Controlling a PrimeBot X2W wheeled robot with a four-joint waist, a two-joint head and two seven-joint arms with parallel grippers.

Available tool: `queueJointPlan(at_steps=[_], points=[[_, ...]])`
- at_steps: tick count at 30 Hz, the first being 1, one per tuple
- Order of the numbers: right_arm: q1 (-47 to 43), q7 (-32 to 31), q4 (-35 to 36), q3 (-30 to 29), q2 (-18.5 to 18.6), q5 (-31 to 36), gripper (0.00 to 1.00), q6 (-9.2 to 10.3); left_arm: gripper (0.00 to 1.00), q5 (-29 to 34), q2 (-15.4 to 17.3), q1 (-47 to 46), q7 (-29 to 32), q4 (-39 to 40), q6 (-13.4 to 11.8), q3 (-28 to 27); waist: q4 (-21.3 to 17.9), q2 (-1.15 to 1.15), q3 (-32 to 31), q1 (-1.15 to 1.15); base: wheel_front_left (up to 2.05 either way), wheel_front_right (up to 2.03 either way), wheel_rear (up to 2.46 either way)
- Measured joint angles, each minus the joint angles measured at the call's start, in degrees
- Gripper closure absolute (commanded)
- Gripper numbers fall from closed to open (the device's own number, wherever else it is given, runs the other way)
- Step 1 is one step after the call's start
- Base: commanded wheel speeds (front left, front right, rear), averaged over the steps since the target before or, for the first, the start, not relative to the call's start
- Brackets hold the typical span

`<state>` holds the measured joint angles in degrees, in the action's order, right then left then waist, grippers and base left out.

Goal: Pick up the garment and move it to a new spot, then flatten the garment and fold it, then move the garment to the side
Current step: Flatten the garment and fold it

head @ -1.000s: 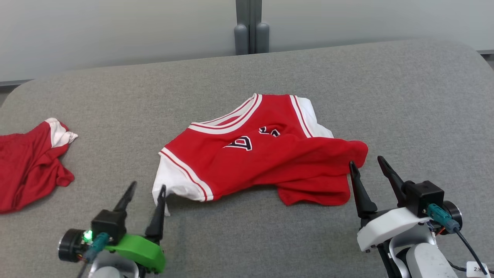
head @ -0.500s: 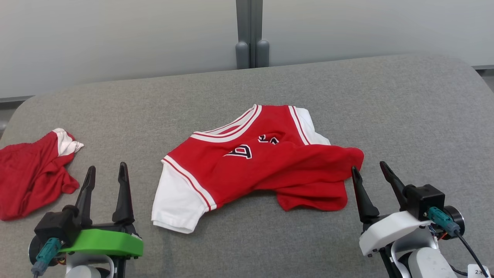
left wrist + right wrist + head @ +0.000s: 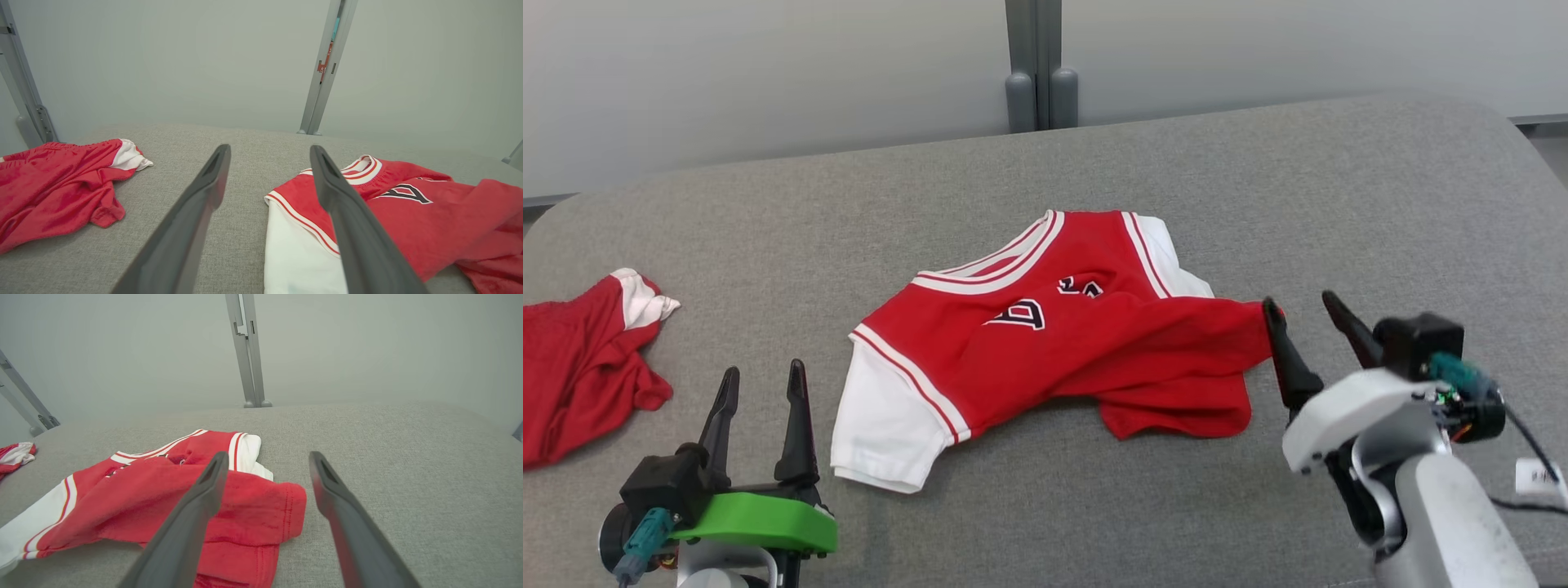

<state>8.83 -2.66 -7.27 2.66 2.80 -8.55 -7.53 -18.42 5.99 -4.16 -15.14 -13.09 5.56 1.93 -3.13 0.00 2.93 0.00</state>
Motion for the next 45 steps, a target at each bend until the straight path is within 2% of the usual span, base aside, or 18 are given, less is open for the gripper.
queueJointPlan(at_steps=[4, 8, 12, 19, 32, 33, 34, 38, 45], points=[[9.55, -14.00, -3.42, -1.69, 0.19, -4.33, 0.00, 0.01, 0.00, 0.94, -0.40, -0.76, 0.00, 0.55, 0.53, -0.16, 0.28, 0.00, 1.73, 0.00, 0.00, 0.00, 0.00], [18.77, -26.96, -8.88, -2.02, 3.20, -6.81, 0.00, 0.01, 0.00, 1.75, -0.83, -2.94, 0.00, 0.97, 1.01, 0.46, 1.22, 0.00, 3.77, 0.00, 0.00, 0.00, 0.00], [25.16, -34.22, -13.59, -0.52, 5.92, -9.56, 0.00, 0.02, 0.00, 2.09, -1.01, -4.65, 0.00, 0.89, 1.32, 0.99, 2.89, 0.00, 5.83, 0.00, 0.00, 0.00, 0.00], [31.62, -40.07, -21.73, 3.77, 10.09, -12.77, 0.00, 0.02, 0.00, 2.47, -1.35, -6.90, 0.01, 0.77, 1.57, 1.80, 6.23, 0.00, 9.56, 0.00, 0.00, 0.00, 0.00], [34.98, -39.08, -33.49, 10.35, 10.94, -16.64, 0.00, 0.08, 0.00, 2.40, -1.99, -9.11, 0.00, 0.21, 1.74, 3.67, 12.20, 0.00, 14.02, 0.00, 0.00, 0.00, 0.00], [35.12, -39.41, -33.73, 11.36, 11.27, -17.17, 0.55, 0.16, 0.00, 2.38, -2.00, -9.11, 0.00, 0.11, 1.74, 3.74, 12.52, 0.00, 14.14, 0.00, 0.00, 0.00, 0.00], [35.24, -39.62, -33.75, 12.24, 11.60, -17.59, 1.00, 0.20, 0.00, 2.38, -2.00, -9.11, 0.00, 0.04, 1.74, 3.72, 12.73, 0.00, 14.19, 0.00, 0.00, 0.00, 0.00], [35.50, -36.52, -33.12, 15.84, 13.55, -17.30, 1.00, 0.04, 0.00, 2.38, -2.07, -9.11, 0.01, 0.02, 1.74, 3.35, 13.08, 0.00, 13.79, 0.00, 0.00, 0.00, 0.00], [40.76, -25.83, -31.65, 17.93, 18.66, -10.69, 1.00, -0.01, 0.00, 2.37, -2.20, -9.09, 0.00, -0.04, 1.75, 3.61, 12.97, 0.00, 12.46, 0.00, 0.00, 0.00, 0.00]])
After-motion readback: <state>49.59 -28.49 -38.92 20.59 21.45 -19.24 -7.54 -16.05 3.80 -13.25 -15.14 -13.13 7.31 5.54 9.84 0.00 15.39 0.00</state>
